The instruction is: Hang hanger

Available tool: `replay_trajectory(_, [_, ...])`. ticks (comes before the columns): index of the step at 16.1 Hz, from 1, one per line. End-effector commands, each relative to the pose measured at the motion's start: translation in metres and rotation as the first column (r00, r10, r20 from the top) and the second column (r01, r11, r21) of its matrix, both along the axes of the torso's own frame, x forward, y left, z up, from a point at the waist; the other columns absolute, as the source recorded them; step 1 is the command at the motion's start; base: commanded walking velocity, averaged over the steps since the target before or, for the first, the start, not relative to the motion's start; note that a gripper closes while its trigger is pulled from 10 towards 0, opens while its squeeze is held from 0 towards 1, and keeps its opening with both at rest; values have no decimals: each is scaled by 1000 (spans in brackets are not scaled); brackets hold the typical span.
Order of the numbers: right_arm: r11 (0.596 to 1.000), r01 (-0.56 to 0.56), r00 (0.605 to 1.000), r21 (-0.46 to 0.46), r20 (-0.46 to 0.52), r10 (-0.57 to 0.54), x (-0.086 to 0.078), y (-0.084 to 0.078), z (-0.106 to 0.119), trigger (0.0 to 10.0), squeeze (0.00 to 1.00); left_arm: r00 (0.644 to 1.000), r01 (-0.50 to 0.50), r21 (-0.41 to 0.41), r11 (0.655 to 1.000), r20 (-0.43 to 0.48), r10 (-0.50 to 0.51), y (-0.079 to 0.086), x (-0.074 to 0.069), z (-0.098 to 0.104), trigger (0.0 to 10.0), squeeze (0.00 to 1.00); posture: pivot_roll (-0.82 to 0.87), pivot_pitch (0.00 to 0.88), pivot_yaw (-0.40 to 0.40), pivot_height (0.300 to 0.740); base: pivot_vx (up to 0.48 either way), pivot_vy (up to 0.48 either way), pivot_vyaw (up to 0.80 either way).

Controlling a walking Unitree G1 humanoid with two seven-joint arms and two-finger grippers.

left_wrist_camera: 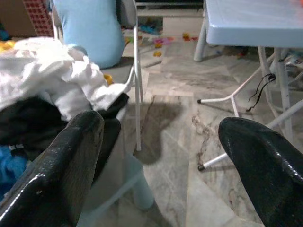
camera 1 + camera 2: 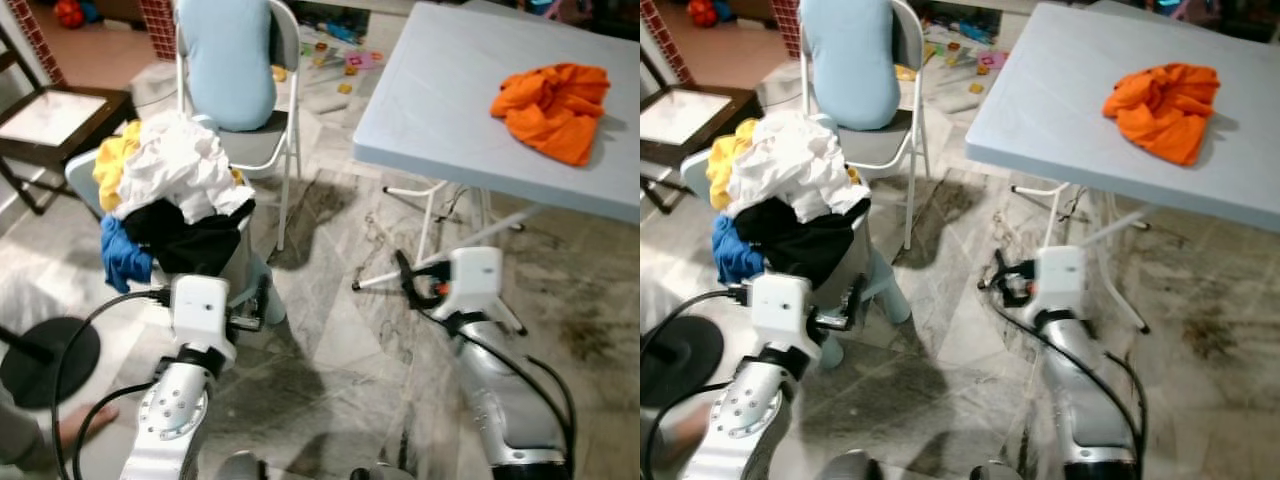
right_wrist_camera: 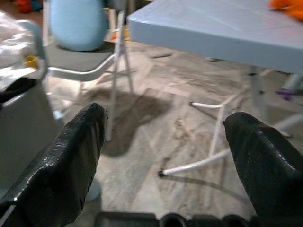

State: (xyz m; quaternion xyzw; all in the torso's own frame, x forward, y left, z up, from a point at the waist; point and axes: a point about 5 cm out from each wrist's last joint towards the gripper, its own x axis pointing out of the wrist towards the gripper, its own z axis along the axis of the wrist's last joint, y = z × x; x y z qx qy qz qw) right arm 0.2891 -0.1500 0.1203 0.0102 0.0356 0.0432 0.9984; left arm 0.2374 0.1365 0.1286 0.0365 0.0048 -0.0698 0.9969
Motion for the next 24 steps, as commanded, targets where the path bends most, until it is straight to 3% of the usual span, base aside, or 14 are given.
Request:
replay_trajectory(1, [1000,-16,1000,15,13,16,-1,7,3,10000,0,1000,-21,13,1000,-20,22,7,-2,-2,10000,0,20,172,-69,740,0,480,0])
replay_trajectory(6, [1000,-9,1000,22,13,9,-1,7,3,10000,0,1000,-26,6,1000,-16,26,7,-2,-2,10000,0,19,176,-68,740,0,480,0])
replay_trajectory(9, [1000,4,1000,14,-2,-4,-3,6,0,10000,0,1000,-17,14,1000,10,17,7,-2,2,10000,0,22,178,-67,740,0,0,0])
replay_trajectory(14, [999,-39,999,-11,23,39,-3,11,3,10000,0,1000,10,-38,999,16,-9,8,1,6,10000,0,23,180,-70,740,0,0,89])
replay_trajectory(20, [998,-59,998,-4,16,59,-3,13,3,10000,0,999,38,-73,997,-16,-39,3,-2,0,10000,0,24,179,-75,740,341,0,554])
replay_trajectory(24, [998,-59,998,19,26,59,-1,14,4,10000,0,998,47,-79,996,-28,-49,2,-2,-3,10000,0,28,178,-74,740,388,0,0])
